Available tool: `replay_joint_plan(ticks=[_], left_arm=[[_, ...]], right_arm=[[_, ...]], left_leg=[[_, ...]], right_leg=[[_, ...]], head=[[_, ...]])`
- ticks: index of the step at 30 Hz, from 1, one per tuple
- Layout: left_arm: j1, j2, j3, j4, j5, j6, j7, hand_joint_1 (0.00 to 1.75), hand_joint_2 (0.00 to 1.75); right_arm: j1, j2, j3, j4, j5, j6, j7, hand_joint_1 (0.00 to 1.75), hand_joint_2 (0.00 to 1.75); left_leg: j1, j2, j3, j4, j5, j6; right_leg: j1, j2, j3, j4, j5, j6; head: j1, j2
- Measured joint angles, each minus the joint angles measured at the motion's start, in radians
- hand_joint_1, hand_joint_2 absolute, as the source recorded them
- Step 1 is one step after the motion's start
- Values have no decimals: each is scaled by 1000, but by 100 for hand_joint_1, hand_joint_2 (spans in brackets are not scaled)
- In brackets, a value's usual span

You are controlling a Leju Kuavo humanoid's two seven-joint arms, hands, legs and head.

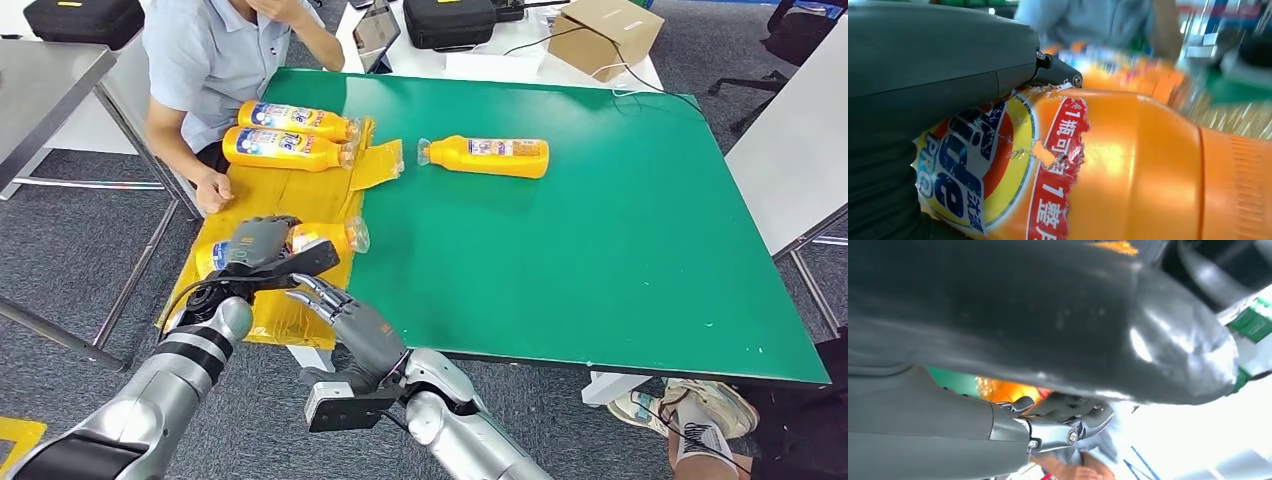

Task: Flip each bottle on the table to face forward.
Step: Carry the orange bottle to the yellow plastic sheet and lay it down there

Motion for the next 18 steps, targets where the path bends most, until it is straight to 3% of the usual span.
replay_joint_plan(ticks=[4, 7, 11, 12, 18], left_arm=[[-42, 2, -19, 123, -16, -45, 12, 175, 175], [-70, 1, -26, 183, -13, -80, 4, 162, 175], [-86, -7, -33, 236, 2, -94, -4, 10, 175], [-88, -10, -33, 245, 12, -92, -7, 0, 175], [-89, -29, 39, 268, 212, -155, -96, 0, 175]], right_arm=[[1, 0, 16, -4, -1, 22, -2, 0, 0], [1, 0, 26, -4, -5, 34, -6, 0, 0], [0, 0, 38, -2, -19, 39, -12, 0, 0], [0, 0, 41, -1, -21, 39, -14, 0, 0], [0, 0, 51, 14, -34, 34, -22, 0, 0]], left_leg=[[0, 0, 0, 0, 0, 0], [0, 0, 0, 0, 0, 0], [0, 0, 1, 0, 0, 0], [0, 0, 2, 0, 0, 0], [0, -2, 4, 0, 0, 0]], right_leg=[[0, 0, 0, 0, 0, 0], [0, 0, 0, 0, 0, 0], [0, 0, 1, 0, 0, 0], [0, 0, 2, 0, 0, 0], [0, -1, 5, 0, 0, 0]], head=[[0, 0], [0, 0], [0, 0], [0, 0], [0, 0]])
